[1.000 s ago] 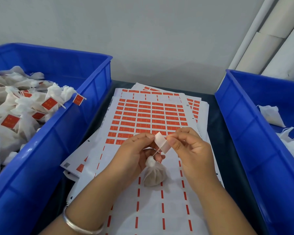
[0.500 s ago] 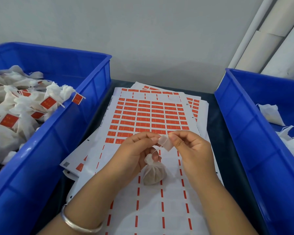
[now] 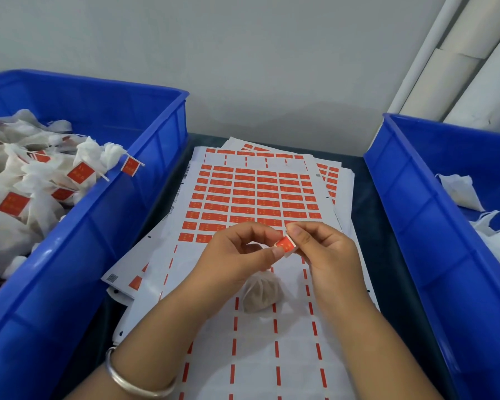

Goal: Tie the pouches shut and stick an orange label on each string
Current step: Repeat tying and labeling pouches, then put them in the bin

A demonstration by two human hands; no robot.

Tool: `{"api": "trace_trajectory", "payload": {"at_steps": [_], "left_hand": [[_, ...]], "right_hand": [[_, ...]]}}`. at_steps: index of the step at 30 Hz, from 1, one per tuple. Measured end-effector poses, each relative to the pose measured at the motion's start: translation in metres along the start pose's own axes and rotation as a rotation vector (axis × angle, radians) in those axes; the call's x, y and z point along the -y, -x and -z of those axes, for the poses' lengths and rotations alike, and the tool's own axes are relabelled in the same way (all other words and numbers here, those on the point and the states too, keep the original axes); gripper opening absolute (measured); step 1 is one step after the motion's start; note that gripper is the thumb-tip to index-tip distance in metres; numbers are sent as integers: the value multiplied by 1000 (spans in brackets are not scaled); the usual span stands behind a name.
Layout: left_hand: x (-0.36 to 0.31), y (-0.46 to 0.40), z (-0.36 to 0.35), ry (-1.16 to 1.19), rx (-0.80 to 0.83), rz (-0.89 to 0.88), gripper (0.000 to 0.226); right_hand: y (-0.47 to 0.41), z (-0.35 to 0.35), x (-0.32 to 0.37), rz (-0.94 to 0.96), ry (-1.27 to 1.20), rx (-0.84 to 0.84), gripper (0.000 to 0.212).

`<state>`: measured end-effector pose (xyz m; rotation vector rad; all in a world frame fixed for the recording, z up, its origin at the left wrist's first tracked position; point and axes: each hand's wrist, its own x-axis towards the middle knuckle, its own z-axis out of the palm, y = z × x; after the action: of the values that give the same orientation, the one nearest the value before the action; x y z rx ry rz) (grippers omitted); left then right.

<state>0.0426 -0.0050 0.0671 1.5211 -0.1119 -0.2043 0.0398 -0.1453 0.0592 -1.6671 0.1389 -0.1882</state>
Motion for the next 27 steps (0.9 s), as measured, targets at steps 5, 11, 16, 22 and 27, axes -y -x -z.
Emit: {"api": "trace_trajectory", "payload": {"at_steps": [5, 11, 16, 22, 27], "left_hand": [[4, -1, 0, -31, -28, -51, 18], [8, -3, -1, -94, -62, -59, 18], [9, -5, 0, -144, -89, -58, 22], [11, -4, 3, -107, -29, -73, 18], [10, -7, 3, -46, -112, -35, 8]], "right_hand": [[0, -1, -1, -34, -59, 22, 20], [-2, -1, -4, -53, -108, 36, 26], [-4, -2, -8, -77, -127, 58, 27], [-4, -2, -7, -39, -128, 104, 18], [-2, -3, -5, 22, -88, 135, 15]]}}
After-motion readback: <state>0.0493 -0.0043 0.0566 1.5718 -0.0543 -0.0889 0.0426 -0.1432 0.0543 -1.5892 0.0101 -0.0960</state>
